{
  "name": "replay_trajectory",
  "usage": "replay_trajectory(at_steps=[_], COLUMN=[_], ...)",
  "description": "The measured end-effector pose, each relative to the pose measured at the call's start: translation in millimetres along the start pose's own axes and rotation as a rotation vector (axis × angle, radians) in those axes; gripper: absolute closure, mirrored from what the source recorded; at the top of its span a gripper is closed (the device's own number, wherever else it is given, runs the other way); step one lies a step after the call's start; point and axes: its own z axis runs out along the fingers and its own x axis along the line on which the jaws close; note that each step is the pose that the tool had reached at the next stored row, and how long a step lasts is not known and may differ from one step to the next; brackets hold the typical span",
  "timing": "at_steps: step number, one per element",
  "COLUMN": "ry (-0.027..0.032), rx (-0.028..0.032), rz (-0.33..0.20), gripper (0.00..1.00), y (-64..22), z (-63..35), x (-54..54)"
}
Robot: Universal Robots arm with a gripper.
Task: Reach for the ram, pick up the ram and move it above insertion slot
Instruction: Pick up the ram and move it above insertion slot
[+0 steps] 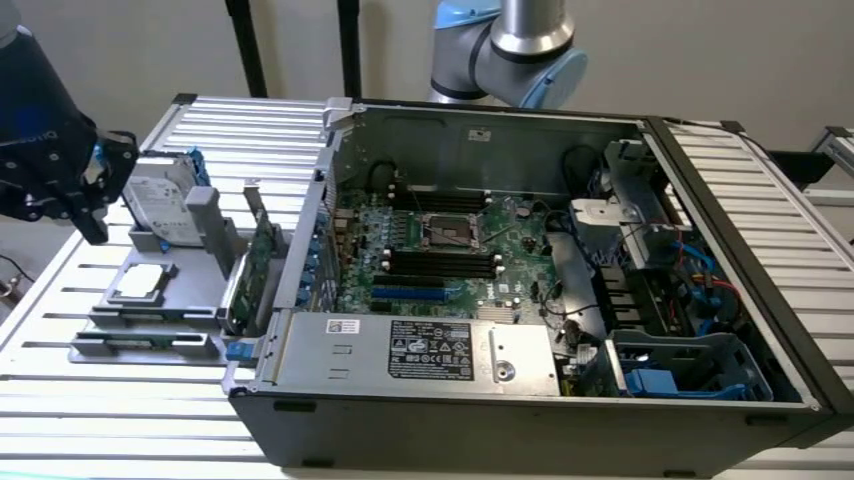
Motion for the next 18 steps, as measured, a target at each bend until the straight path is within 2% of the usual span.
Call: replay_trajectory(at_steps=[18], ry=[0.0126], rx=[0.0012], rz=[-0.328], gripper=[0.89], y=[0.0], z=[0.0], x=[0.0])
